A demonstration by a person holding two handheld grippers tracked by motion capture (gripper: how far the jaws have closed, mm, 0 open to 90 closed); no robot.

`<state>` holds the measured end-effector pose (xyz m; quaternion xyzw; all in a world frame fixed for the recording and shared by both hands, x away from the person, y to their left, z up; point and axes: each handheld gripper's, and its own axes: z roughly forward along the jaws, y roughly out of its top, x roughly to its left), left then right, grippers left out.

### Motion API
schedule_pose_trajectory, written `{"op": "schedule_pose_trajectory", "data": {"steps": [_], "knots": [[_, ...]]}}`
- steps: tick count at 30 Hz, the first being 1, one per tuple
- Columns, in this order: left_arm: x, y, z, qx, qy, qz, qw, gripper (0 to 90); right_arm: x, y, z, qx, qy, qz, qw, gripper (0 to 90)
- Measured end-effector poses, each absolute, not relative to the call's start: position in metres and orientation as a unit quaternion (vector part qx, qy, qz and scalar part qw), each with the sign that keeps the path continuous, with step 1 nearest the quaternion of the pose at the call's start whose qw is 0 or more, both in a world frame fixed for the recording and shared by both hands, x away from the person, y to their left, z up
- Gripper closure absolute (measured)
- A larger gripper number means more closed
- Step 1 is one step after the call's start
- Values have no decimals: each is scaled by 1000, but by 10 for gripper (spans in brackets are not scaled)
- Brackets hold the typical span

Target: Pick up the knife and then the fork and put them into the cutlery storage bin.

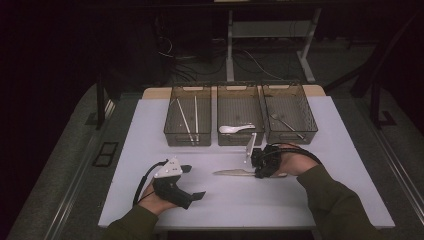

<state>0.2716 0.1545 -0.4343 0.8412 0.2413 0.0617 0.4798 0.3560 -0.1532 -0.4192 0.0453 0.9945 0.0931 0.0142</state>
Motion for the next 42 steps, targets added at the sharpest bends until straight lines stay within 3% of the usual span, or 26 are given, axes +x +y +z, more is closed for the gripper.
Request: {"op": "schedule_pose_trajectory", "data": {"steps": [11, 22, 42], "knots": [[272, 155, -434, 841, 241, 62, 481, 0, 354, -158, -419, 66, 992, 108, 13, 795], [272, 155, -434, 839, 243, 62, 482, 0, 354, -183, -408, 105, 973, 205, -12, 795], [273, 156, -433, 838, 243, 63, 484, 0, 351, -235, -381, 181, 919, 350, 4, 801]]}}
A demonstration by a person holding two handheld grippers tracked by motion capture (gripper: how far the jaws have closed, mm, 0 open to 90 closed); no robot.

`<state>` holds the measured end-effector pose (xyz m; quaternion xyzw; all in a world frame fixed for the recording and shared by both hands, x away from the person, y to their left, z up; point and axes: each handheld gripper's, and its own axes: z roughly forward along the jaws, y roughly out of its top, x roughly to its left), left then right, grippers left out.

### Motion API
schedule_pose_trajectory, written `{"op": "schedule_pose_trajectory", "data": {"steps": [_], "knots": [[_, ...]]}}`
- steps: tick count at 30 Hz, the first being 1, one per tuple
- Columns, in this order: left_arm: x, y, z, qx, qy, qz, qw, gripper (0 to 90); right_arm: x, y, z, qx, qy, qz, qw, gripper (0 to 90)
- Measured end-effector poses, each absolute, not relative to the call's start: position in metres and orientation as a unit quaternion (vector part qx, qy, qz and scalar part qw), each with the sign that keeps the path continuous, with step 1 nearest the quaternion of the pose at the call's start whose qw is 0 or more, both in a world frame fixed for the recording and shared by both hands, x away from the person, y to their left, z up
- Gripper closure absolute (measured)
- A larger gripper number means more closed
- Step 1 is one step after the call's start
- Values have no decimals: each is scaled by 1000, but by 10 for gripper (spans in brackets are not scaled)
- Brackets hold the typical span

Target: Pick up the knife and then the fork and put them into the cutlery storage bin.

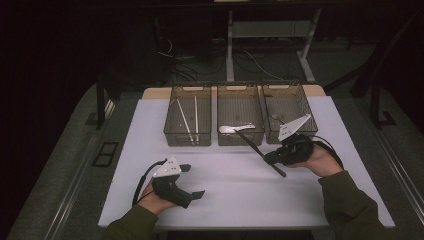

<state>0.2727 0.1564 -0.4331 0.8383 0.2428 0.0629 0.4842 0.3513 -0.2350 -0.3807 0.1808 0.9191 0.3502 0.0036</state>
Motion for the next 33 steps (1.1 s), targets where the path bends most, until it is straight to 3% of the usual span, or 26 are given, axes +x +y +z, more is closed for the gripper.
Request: {"op": "schedule_pose_trajectory", "data": {"steps": [12, 17, 33], "knots": [[273, 157, -433, 837, 245, 64, 486, 0, 356, -254, -367, 231, 893, 386, 29, 802], [273, 157, -433, 837, 246, 63, 485, 0, 364, -270, -349, 268, 878, 391, 67, 802], [273, 157, -433, 838, 244, 62, 485, 0, 432, -306, -307, 392, 818, 393, 151, 801]]}}
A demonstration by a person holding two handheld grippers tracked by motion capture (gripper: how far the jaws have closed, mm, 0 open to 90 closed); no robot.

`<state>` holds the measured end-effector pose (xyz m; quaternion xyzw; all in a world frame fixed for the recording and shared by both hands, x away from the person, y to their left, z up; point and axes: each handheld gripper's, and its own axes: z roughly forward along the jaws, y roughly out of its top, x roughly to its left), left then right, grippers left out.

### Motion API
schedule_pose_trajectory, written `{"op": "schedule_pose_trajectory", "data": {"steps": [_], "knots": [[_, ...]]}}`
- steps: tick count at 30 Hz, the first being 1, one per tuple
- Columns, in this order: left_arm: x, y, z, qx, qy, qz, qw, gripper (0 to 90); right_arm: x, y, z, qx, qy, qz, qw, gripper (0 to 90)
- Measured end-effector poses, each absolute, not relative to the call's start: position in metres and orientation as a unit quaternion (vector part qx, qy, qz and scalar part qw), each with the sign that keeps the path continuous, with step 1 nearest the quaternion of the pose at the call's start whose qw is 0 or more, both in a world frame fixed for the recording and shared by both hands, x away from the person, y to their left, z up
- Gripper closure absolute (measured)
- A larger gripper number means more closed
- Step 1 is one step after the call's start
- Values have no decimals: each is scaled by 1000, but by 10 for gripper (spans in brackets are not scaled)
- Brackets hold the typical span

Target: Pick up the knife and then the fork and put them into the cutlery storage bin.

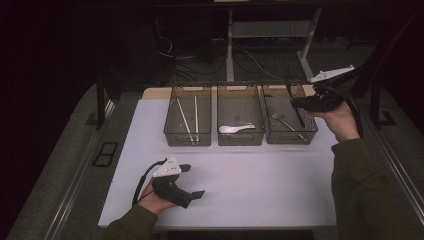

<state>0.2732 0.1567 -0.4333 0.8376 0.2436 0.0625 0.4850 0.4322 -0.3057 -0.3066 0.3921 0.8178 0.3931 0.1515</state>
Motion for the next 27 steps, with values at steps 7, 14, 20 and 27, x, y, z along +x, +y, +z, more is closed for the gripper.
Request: {"op": "schedule_pose_trajectory", "data": {"steps": [7, 14, 20, 27], "knots": [[273, 157, -434, 837, 244, 61, 486, 0, 460, -308, -324, 425, 814, 365, 155, 801], [273, 157, -434, 837, 244, 61, 486, 0, 469, -313, -349, 452, 822, 316, 139, 801], [273, 156, -434, 839, 242, 61, 484, 0, 471, -316, -371, 471, 825, 287, 125, 800], [273, 156, -434, 839, 243, 61, 483, 0, 473, -317, -388, 487, 827, 256, 113, 796]]}}
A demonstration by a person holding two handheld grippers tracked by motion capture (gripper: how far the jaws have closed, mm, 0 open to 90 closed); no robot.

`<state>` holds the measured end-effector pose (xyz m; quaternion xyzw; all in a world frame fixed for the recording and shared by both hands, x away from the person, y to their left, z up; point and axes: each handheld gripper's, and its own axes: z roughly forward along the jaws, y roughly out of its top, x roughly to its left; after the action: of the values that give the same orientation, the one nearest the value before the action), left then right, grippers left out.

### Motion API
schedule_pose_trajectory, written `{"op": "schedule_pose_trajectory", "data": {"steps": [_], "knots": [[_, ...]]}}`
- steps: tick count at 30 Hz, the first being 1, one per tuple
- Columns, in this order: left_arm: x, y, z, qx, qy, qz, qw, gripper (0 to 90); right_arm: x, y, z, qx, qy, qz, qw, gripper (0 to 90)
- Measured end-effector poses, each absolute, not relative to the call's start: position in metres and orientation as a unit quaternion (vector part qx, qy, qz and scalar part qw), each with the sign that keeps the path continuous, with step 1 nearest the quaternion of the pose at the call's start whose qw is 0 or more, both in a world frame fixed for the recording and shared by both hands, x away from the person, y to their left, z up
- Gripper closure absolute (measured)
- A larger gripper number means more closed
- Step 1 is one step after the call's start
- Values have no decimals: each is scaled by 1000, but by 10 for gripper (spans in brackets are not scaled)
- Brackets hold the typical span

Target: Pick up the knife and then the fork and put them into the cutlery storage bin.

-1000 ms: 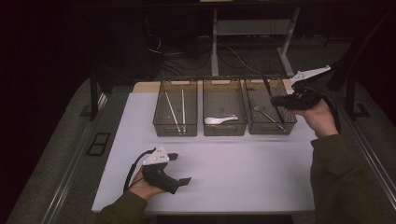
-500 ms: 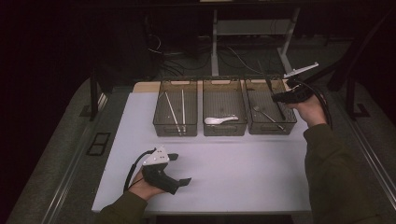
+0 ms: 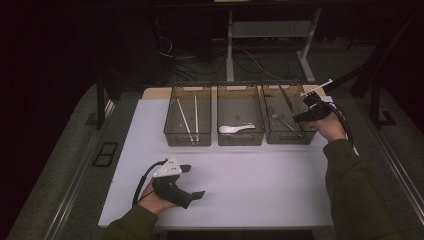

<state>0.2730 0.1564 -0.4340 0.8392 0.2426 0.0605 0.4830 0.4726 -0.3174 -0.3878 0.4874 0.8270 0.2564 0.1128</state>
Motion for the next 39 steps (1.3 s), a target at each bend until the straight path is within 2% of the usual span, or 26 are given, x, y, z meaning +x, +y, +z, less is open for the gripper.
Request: {"op": "schedule_pose_trajectory", "data": {"steps": [6, 18, 26, 31, 39], "knots": [[273, 157, -434, 839, 243, 61, 484, 0, 469, -318, -390, 494, 815, 284, 107, 750], [274, 160, -432, 838, 244, 67, 484, 0, 439, -327, -369, 475, 781, 395, 99, 473], [274, 160, -433, 838, 243, 64, 484, 0, 404, -323, -365, 432, 784, 425, 136, 303], [274, 160, -432, 839, 243, 64, 482, 0, 378, -313, -370, 405, 791, 430, 161, 258], [273, 159, -432, 838, 242, 63, 485, 0, 344, -304, -379, 379, 797, 441, 161, 211]]}}
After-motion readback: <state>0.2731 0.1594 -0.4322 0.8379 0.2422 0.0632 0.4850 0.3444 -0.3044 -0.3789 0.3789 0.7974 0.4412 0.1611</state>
